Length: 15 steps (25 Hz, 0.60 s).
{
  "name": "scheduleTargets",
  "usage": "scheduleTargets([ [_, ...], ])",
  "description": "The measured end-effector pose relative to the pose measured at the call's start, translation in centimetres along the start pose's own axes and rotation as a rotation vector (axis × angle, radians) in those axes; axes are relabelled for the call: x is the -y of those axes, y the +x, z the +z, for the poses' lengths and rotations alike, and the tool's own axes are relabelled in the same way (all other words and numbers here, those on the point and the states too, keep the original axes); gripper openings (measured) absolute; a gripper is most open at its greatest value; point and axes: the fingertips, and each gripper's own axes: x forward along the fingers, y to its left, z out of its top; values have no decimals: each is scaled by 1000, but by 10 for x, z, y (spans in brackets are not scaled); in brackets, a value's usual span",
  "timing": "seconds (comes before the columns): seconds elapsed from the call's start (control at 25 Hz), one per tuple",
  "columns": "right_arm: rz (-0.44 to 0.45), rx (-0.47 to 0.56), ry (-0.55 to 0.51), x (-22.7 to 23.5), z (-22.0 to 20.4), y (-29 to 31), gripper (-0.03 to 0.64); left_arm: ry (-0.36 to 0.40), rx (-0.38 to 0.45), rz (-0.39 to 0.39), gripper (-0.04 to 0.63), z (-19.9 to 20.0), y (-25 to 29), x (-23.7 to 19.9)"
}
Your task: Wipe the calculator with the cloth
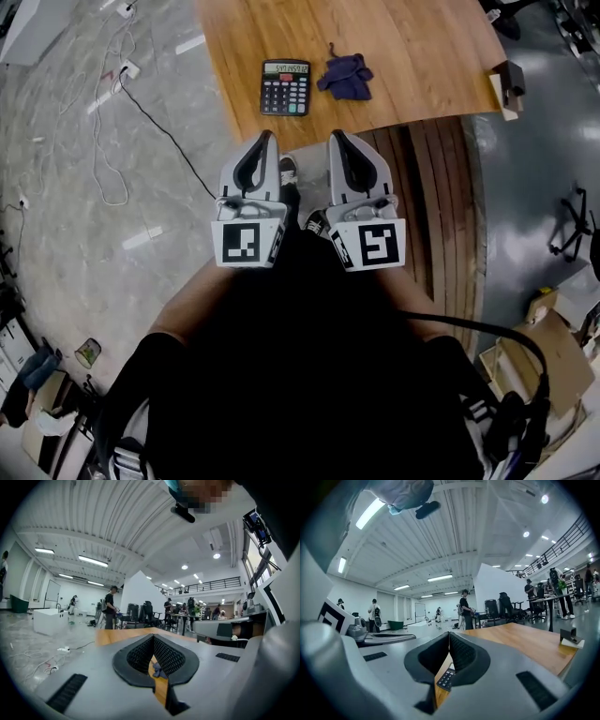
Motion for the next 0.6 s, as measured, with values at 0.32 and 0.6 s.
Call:
scheduleTargets([
  [0.32, -40, -62, 1, 30, -16, 100, 15, -22, -66, -45, 6, -18, 89, -58],
  [0.6, -91, -124, 12, 50, -36, 156, 15, -21, -144, -122, 6, -36, 135, -82],
])
